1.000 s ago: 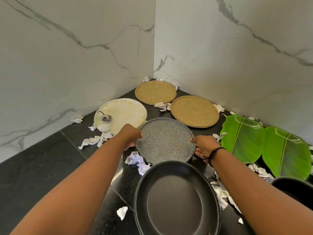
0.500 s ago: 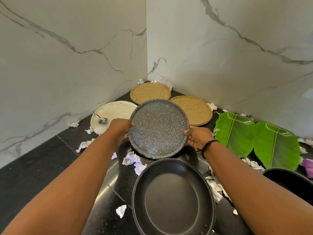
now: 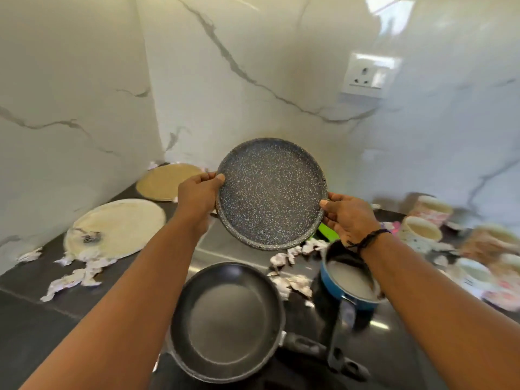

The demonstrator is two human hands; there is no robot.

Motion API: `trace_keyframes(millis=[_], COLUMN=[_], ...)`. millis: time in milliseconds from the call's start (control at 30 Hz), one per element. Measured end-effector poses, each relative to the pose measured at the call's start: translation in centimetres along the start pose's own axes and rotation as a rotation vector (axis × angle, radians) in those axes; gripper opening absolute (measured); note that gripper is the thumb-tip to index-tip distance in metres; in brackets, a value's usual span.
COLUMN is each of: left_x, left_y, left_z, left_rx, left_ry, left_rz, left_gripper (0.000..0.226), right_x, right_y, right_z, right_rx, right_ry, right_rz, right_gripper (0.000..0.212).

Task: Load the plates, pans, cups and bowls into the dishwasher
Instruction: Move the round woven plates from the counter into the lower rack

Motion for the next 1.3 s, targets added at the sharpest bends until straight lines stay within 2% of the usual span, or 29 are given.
trace_keyframes(millis=[233,367,500,733,967,1067,1200,1300], left_x=[-7.3,-13.1,-19.8,-35.3,-55.7,-64.2,-72.3,-76.1], left_y=[-4.8,-8.3,-10.9,-15.2,-22.6,-26.2,-30.5,-33.2], left_z=[12.5,18.4,24.2,36.7,49.6,54.1,57.7,59.7], left_rx=[-0.07,-0.015,0.006,0.089,0.26,0.349,0.489,0.59], left_ry=[-0.303,-0.486,-0.669,-0.94,-1.101,-1.221,-1.386,-1.523], left_rz=[-0.173,-0.279,-0.383,-0.462,-0.512,-0.527,-0.493,-0.374], left_gripper=[0.007,0.007,0.008,0.009,0.01,0.01,0.018,0.023], right_x=[-8.6,-14.1,-19.6,-32.2,-47.2,-53.9,-60.7,-63.7], right_y=[-3.5,-3.9,-2.4,1.0,4.8,6.3,8.6,10.4], right_z=[-15.2,-23.7,-32.7,-50.7,-68.5,-74.7,-80.6,-83.3], right_rx=[0.001,0.011,0.094,0.178,0.181,0.161,0.083,0.012], right_ry=[0.194,0.303,0.448,0.665,0.922,1.064,1.272,1.367], right_rz=[-0.066,-0.115,-0.099,-0.092,-0.072,-0.042,0.043,0.106], right_gripper=[0.03,0.026,0.02,0.018,0.02,0.021,0.012,0.012])
Point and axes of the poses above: each hand's wrist, its own x-axis towards the middle knuckle, its own z-axis out of the palm, y = z × x, the point moved 4 cm from there along x, towards the middle knuckle, and after that the axes turned 2 degrees about -x, right-handed, at the moved point
